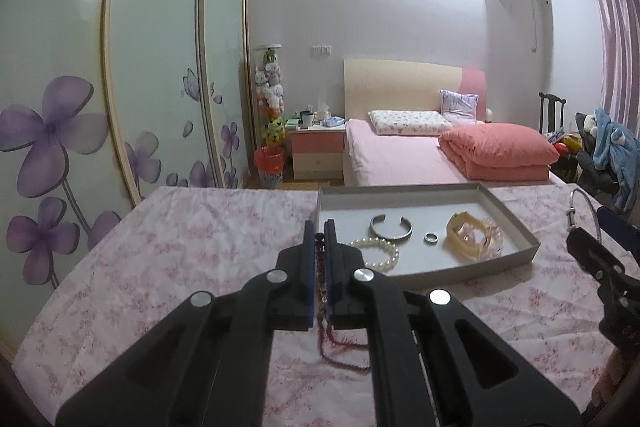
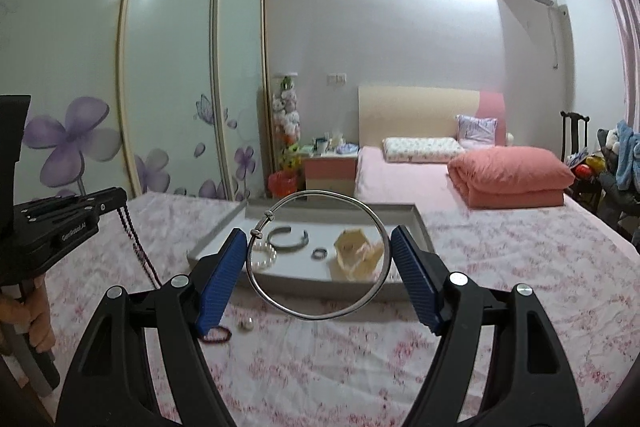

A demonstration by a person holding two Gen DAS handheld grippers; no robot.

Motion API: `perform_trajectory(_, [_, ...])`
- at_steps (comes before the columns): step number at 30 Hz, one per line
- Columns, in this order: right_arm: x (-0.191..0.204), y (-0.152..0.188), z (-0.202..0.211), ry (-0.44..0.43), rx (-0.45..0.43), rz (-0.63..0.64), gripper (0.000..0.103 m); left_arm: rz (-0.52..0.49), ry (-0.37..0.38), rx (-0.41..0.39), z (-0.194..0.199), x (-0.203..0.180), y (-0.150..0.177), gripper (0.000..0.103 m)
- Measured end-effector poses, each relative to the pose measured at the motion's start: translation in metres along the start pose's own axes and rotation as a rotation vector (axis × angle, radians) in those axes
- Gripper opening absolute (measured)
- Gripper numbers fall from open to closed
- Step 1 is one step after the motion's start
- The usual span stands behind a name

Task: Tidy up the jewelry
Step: 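Carry the red necklace and silver bangle over the tray with both tools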

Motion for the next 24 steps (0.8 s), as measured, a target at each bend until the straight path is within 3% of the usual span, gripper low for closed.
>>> perform_trajectory(13, [-0.003, -0.018, -0.003, 0.009, -0.064, -0.01, 0.074, -0.024, 0.029, -0.086, 0.014, -0.022, -0.044, 0.005])
perform_trajectory(24, [-0.02, -0.042, -0.01, 0.084, -0.17, -0.03, 0.074, -0.001, 0.016, -0.142, 0.015, -0.028, -0.07, 0.005])
Point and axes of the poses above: each gripper's, at about its wrist camera, not at the fingertips, and z roughly against the way its jaws point, x to its left, y to its underside, the point moved 10 cm from there along -z, roughly the way its jaws point, and after that the axes turned 3 degrees about y, right-handed, at the moved point
